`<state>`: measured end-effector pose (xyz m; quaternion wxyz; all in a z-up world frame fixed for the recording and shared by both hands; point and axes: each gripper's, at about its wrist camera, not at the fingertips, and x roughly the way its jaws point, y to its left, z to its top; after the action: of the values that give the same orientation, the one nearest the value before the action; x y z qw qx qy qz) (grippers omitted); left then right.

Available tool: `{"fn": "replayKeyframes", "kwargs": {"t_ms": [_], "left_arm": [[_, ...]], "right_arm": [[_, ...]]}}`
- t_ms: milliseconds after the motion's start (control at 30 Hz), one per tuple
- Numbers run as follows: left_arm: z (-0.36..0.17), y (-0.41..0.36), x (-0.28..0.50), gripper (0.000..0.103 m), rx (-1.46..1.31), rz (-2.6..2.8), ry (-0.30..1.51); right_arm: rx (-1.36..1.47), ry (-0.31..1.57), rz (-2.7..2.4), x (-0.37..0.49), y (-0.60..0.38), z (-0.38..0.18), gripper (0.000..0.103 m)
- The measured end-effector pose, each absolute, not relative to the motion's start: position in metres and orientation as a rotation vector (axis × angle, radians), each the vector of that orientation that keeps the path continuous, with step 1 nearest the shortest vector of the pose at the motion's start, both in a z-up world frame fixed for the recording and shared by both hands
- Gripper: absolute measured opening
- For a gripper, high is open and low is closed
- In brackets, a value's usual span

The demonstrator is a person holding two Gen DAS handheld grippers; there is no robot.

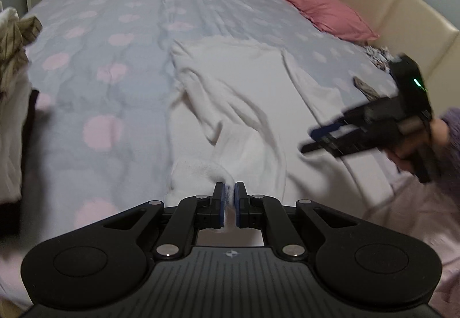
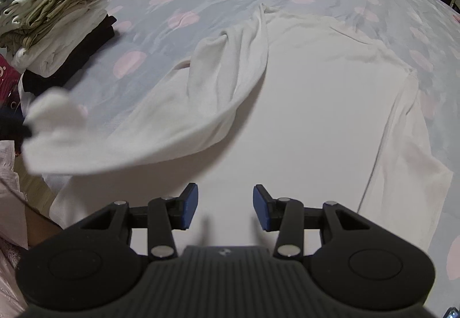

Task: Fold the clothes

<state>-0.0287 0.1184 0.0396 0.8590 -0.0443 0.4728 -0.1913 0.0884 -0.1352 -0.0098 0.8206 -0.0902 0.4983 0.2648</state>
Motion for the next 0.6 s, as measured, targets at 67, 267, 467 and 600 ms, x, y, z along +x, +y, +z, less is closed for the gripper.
{"fn": "replayKeyframes", "kwargs": {"t_ms": [67,267,467,600], "left_arm": [[0.038,0.109,-0.043,0.005,-0.12,-0.395,1.014],[0.017,0.073,-0.076,0.005,-0.217,-0.372,1.034],[-0.016,0.039,-0.086,0.005,-0.268,-0.419,1.079],[-0.026,0.029,-0.09,0.011,-0.256,-0.482,1.126]], "right_arm": [[-0.191,1.06,0.567,0.084,-0.137,-0.008,0.046],[-0.216,1.066,0.577,0.064,-0.139,-0.01,0.046],[-0.2,1.08,0.574,0.045,-0.149,-0.012,0.046],[-0.174,1.082,0.573,0.032,-0.156,-0.012,0.046]]}}
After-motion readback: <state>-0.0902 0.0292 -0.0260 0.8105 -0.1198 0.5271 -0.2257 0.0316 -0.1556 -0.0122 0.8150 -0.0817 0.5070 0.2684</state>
